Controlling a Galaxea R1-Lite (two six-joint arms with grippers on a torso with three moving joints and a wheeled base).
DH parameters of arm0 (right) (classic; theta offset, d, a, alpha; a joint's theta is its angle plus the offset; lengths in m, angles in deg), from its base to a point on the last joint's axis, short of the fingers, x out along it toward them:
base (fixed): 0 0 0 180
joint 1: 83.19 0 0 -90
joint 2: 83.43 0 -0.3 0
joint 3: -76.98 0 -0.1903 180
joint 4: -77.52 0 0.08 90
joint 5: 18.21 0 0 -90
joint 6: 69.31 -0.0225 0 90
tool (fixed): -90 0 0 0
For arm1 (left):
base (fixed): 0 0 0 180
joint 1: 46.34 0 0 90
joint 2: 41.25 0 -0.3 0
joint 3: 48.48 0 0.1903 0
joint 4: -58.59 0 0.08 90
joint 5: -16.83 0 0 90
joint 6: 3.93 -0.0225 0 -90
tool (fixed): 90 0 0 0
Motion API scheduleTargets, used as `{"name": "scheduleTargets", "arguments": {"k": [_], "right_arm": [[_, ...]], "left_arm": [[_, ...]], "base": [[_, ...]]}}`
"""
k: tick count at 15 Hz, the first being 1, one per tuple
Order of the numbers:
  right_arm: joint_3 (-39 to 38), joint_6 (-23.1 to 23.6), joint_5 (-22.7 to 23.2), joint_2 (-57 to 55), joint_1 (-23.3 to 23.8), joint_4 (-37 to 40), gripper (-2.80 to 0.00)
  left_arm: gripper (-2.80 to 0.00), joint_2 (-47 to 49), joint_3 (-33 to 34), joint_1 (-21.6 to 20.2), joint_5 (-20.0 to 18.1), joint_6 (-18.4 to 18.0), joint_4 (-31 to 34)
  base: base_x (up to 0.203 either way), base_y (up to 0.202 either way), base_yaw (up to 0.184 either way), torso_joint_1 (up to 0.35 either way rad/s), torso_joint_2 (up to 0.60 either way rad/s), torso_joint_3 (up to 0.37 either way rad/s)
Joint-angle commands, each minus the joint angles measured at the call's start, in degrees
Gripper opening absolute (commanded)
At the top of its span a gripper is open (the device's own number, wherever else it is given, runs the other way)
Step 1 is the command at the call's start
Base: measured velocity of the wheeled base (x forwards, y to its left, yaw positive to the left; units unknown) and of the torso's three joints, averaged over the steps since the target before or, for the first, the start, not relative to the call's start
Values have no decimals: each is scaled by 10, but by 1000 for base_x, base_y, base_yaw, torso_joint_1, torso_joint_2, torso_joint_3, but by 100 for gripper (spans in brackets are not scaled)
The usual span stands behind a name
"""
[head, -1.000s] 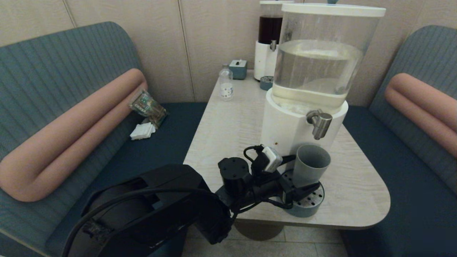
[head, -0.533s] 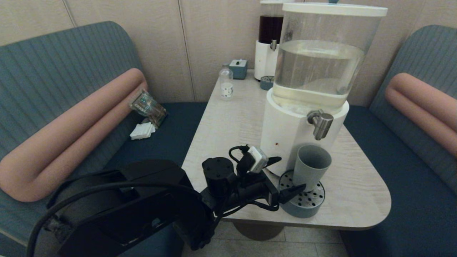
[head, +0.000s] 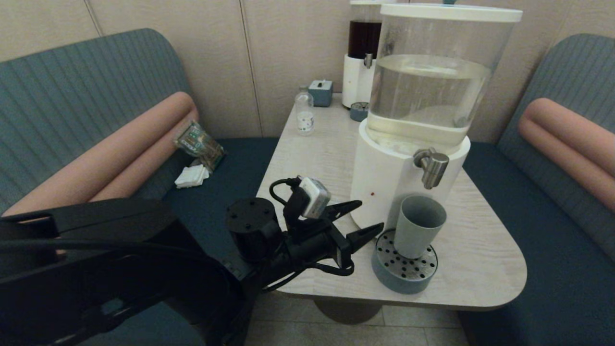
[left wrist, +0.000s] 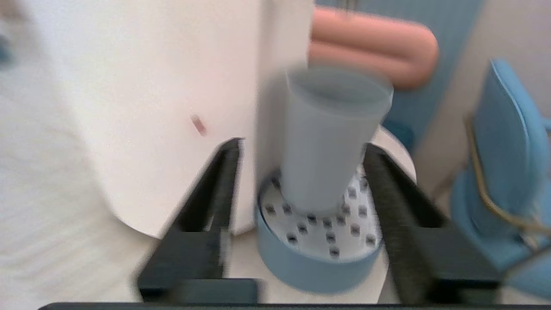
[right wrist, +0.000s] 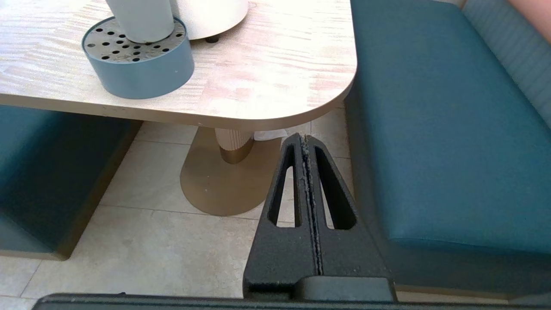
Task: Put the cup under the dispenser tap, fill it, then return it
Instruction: Turn on the faucet
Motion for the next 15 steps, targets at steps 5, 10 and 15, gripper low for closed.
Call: {"name": "scheduleTargets", "arguments": {"k": [5, 10, 15], "right_arm": [[0, 0, 0, 0, 0, -1, -280], [0, 0, 0, 0, 0, 0, -280], [0, 0, 0, 0, 0, 0, -280]], "left_arm": [[-280, -204, 89, -35, 96, 29, 6], [-280, -357, 180, -140, 232, 74, 37], [-280, -493, 272, -286, 248, 84, 51]], "base": [[0, 0, 0, 0, 0, 0], [0, 0, 0, 0, 0, 0], [0, 0, 0, 0, 0, 0]]}}
